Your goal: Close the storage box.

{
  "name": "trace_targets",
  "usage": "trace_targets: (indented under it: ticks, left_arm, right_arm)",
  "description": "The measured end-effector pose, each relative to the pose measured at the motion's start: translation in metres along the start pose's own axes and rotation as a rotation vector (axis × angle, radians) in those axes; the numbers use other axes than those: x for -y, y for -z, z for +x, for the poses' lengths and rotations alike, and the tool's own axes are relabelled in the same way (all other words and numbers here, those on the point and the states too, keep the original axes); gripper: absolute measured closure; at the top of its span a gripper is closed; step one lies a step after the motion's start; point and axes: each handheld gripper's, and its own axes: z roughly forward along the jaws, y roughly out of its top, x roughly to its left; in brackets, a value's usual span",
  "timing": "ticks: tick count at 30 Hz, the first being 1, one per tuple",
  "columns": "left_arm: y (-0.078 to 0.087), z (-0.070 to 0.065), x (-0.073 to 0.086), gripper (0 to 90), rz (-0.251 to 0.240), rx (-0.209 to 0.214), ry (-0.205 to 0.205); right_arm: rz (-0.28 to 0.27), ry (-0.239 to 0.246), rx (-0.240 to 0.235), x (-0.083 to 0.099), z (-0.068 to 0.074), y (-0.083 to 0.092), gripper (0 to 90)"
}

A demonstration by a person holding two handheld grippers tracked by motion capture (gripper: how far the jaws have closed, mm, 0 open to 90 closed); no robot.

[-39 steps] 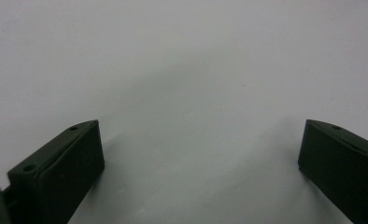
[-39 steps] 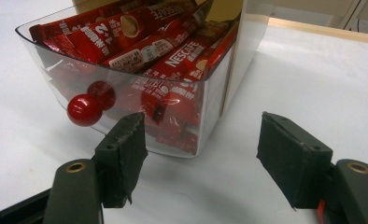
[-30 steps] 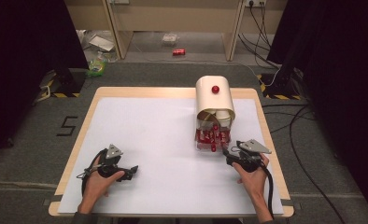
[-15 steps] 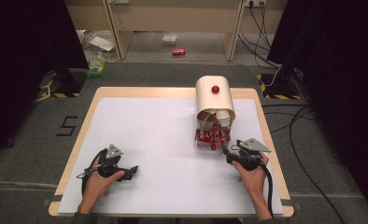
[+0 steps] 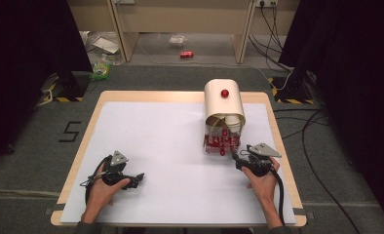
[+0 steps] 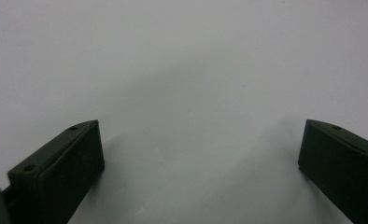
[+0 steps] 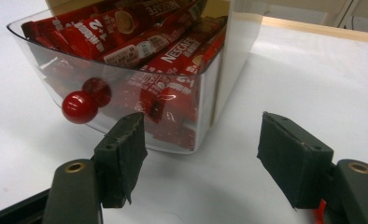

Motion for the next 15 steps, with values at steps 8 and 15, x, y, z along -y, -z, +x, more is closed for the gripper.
trace_targets:
  ticks: [8,15]
  left_arm:
    - [0.0,0.0001,0.0,0.0,0.0,0.0,0.0]
    - [0.0,0.0,0.0,0.0,0.0,0.0,0.0]
  right_arm:
    - [0.004,0.0,0.003,-0.0024,0.0021,-0.0048,32.5]
    - [0.004,0.006,0.01,-0.0042,0.0011,-0.0075,32.5]
